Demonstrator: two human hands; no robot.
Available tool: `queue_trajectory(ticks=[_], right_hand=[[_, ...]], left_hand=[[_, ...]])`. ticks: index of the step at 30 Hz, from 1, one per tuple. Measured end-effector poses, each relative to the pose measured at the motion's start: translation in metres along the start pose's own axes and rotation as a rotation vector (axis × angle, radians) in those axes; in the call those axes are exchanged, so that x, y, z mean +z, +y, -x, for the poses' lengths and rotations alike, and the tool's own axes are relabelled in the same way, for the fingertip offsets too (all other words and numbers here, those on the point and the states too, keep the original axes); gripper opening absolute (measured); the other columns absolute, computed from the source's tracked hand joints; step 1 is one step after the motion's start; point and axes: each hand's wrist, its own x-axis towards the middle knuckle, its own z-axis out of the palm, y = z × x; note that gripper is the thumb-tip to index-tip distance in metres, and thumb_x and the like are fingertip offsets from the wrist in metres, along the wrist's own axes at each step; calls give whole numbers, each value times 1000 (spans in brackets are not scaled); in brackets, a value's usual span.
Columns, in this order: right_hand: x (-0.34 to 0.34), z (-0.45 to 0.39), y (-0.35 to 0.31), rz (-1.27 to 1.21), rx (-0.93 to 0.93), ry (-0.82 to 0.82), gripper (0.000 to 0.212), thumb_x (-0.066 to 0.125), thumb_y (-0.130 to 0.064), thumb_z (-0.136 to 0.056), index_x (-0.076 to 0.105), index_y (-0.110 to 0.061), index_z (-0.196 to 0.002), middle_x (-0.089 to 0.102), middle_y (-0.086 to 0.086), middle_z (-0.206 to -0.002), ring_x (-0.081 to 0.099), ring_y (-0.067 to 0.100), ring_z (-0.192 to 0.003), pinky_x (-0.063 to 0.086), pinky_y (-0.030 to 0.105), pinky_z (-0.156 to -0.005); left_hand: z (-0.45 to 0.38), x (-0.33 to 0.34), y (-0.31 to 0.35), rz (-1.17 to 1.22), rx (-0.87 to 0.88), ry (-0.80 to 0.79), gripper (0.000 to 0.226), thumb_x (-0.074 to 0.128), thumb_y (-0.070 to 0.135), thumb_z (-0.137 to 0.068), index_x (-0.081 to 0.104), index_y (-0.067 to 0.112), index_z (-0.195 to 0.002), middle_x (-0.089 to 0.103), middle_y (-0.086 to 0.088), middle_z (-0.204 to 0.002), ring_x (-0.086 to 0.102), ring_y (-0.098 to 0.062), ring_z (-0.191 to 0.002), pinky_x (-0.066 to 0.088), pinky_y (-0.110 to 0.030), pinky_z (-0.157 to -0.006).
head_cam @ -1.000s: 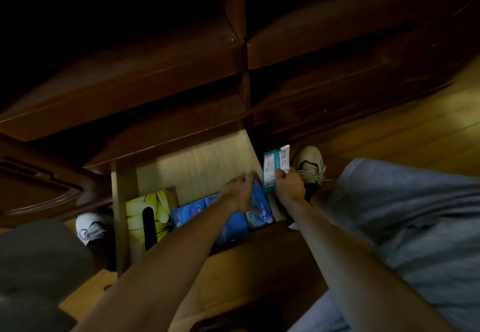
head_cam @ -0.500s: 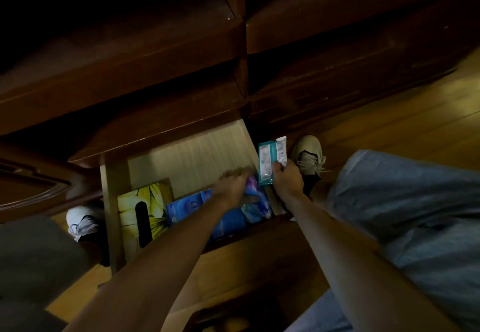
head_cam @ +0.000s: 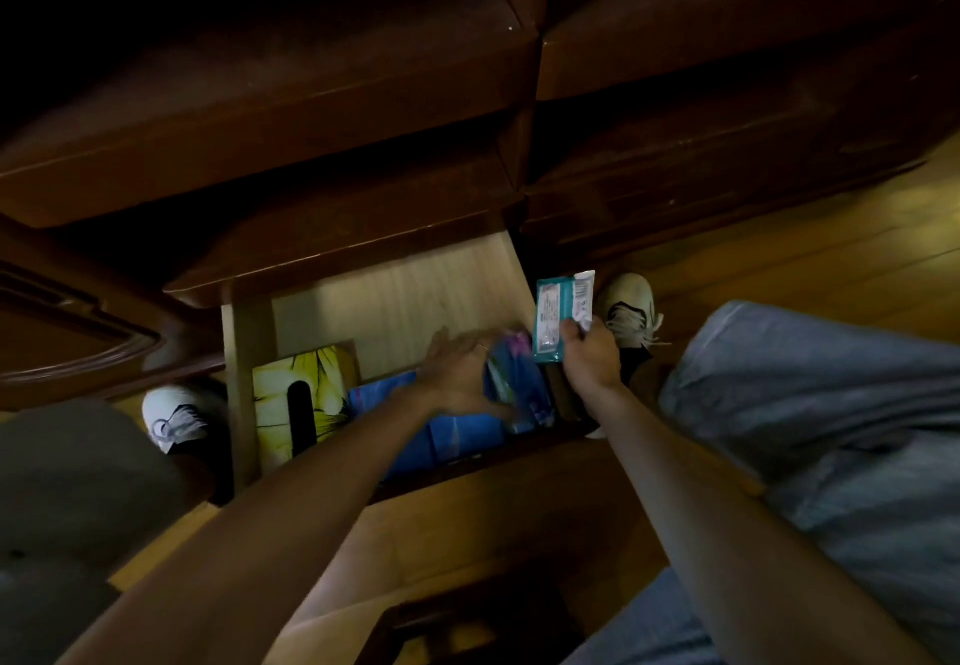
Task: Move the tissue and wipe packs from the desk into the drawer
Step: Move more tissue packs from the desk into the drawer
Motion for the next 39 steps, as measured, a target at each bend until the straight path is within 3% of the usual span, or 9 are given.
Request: queue_trajectory(ticks=[7,11,14,18,22,26,31,35,39], right_hand=[[3,-3,0,-17,8,-10,40,47,-33,-103,53,-10,-136,64,15,-129,65,31,-111,55,47,-93],[2,-2,-4,-18,-6,-13,40,47,-34,-103,53,-12,-136,65,14,-129,66,30,-110,55,41,-88],[3,-2,-9,8,-53,16,37,49,-33,-102,55,-11,-131,65,13,-127,67,30,-107,56,38,-82],[9,8,-25,27,-199,-12,29,56,-32,-98,59,-16,-122,69,10,-122,68,27,-103,58,42,-82],[28,30,-53,82,-349,-314,34,74,-31,-87,58,-27,-117,72,0,-108,70,20,-95,58,43,-79],[56,63,-85,116,-430,-668,32,82,-32,-79,69,-37,-108,73,-10,-103,72,12,-92,60,28,-71],[70,75,-101,81,-314,-643,33,75,-32,-87,63,-31,-118,70,-8,-112,70,5,-92,56,19,-65],[90,71,-96,120,-292,-638,24,70,-10,-90,67,-15,-113,73,4,-110,70,-1,-81,50,9,-59],[111,53,-112,117,-482,-415,22,73,-11,-87,68,-31,-94,69,-13,-98,64,-2,-91,49,8,-70]], left_hand=[[-11,29,18,-371,-46,47,122,69,79,-62,25,6,-150,34,-13,-153,26,-29,-144,-6,-66,-118],[-11,29,18,-376,-56,56,117,73,72,-66,25,6,-149,34,-13,-151,23,-31,-144,-17,-64,-113],[-2,12,15,-166,-40,60,120,71,78,-61,25,14,-152,33,-9,-152,21,-28,-145,-7,-60,-117],[35,-27,-4,230,-55,307,74,71,56,-83,46,22,-144,46,-1,-150,39,-22,-139,28,-39,-117],[92,-64,-34,758,-243,529,54,73,39,-88,49,27,-135,56,23,-118,58,9,-102,49,-13,-84],[128,-73,-56,1014,-327,457,12,75,18,-88,66,23,-95,71,12,-89,71,-5,-79,51,-10,-57],[145,-58,-78,1304,-492,600,15,80,11,-83,67,9,-90,76,1,-84,76,-10,-76,57,-19,-56],[151,-44,-91,1134,-407,564,21,78,0,-82,66,17,-83,73,5,-86,73,-11,-85,57,-20,-68],[144,-48,-108,1062,-421,805,30,64,-3,-90,67,24,-101,70,2,-113,63,-12,-109,53,-26,-90]])
